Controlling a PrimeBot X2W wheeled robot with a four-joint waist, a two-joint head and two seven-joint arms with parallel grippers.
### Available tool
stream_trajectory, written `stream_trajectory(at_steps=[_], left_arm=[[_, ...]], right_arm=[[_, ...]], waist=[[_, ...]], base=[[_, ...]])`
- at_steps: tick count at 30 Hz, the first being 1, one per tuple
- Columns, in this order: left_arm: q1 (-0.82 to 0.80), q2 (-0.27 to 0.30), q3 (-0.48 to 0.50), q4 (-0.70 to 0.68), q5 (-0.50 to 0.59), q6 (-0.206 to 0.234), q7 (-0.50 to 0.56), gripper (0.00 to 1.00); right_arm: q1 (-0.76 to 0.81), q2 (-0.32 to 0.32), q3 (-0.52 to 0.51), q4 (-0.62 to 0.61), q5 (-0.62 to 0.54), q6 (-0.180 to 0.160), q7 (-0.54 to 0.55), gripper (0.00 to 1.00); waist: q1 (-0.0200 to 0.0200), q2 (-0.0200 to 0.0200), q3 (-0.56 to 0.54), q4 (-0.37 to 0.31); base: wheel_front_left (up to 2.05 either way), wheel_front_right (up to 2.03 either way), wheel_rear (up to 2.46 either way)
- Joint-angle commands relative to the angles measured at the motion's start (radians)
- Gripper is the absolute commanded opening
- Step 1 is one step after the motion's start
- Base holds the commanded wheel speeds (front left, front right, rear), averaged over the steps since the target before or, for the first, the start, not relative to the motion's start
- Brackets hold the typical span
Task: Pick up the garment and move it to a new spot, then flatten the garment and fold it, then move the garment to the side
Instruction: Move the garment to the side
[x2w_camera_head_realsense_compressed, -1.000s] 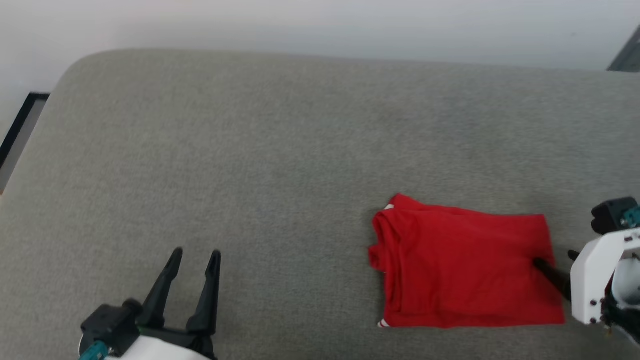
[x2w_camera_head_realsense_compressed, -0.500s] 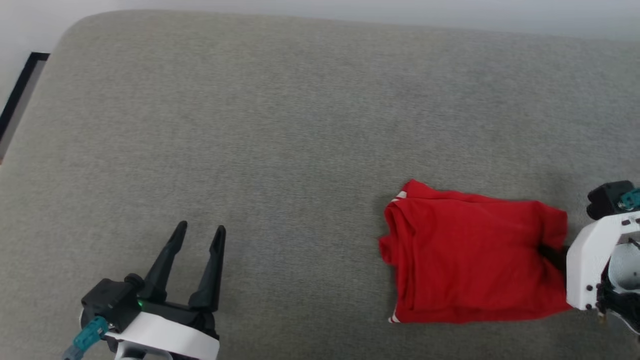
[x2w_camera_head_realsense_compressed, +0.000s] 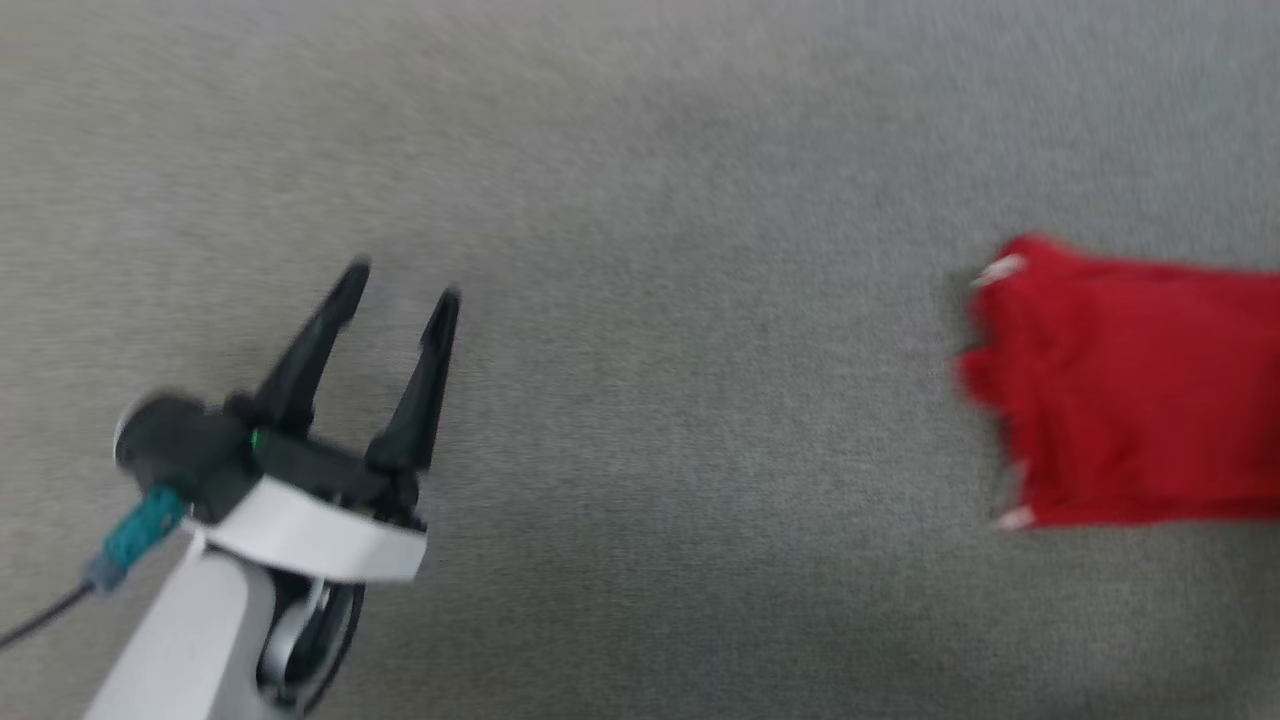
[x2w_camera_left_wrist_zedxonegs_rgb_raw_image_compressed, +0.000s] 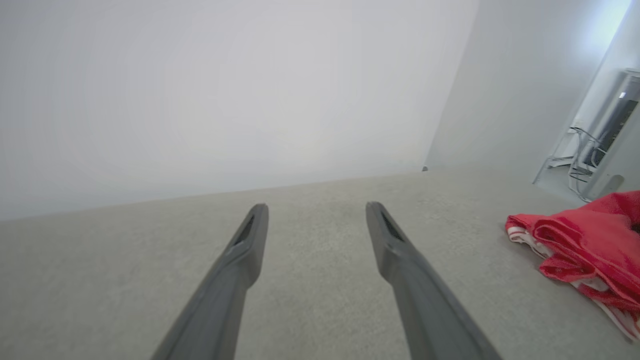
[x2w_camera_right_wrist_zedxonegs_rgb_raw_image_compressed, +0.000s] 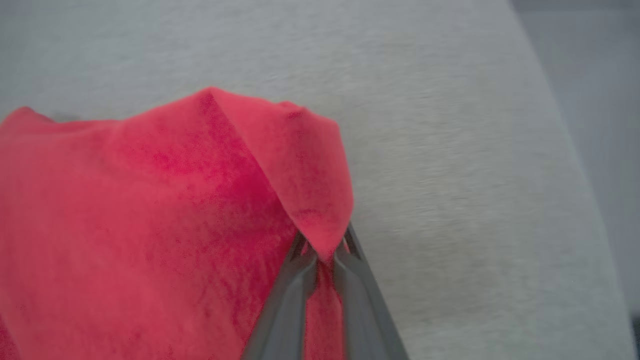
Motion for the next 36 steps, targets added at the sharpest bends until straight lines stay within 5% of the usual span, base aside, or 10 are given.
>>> stream_trajectory(at_steps=[1,15,25,26,27,28,36], left_arm=[[-0.052,0.016,-0.022,-0.008,-0.004,0.003,-0.001,1.0],[-0.335,0.102,-0.131,-0.057,-0.025,0.003,-0.001,1.0],[-0.371,0.136,-0.133,-0.072,-0.039,0.003,-0.001,1.0],[-0.37,0.136,-0.133,-0.071,-0.038,0.003,-0.001,1.0],[-0.368,0.135,-0.133,-0.07,-0.037,0.003,-0.001,1.0],[-0.364,0.132,-0.131,-0.066,-0.036,0.003,-0.001,1.0],[-0.292,0.091,-0.122,-0.017,-0.033,0.003,-0.001,1.0]], right_arm=[[-0.036,0.0,-0.054,0.001,-0.032,-0.001,-0.018,0.0],[-0.321,0.01,-0.403,0.118,-0.362,-0.001,-0.14,0.0],[-0.434,0.073,-0.501,0.206,-0.533,-0.001,-0.273,0.0],[-0.435,0.076,-0.499,0.212,-0.548,-0.001,-0.286,0.11],[-0.438,0.079,-0.498,0.216,-0.557,-0.001,-0.301,0.5],[-0.441,0.08,-0.499,0.222,-0.569,-0.001,-0.318,1.0],[-0.414,0.087,-0.371,0.264,-0.567,-0.001,-0.413,1.0]], waist=[[0.0,0.0,0.069,-0.051],[0.0,0.0,0.246,-0.071],[0.0,0.0,0.284,-0.055],[0.0,0.0,0.282,-0.054],[0.0,0.0,0.28,-0.054],[0.0,0.0,0.275,-0.054],[0.0,0.0,0.164,-0.07]], base=[[0.0,0.0,0.0],[0.0,0.0,0.0],[0.0,0.0,0.0],[0.0,0.0,0.0],[0.0,0.0,0.0],[0.0,0.0,0.0],[0.0,0.0,0.0]])
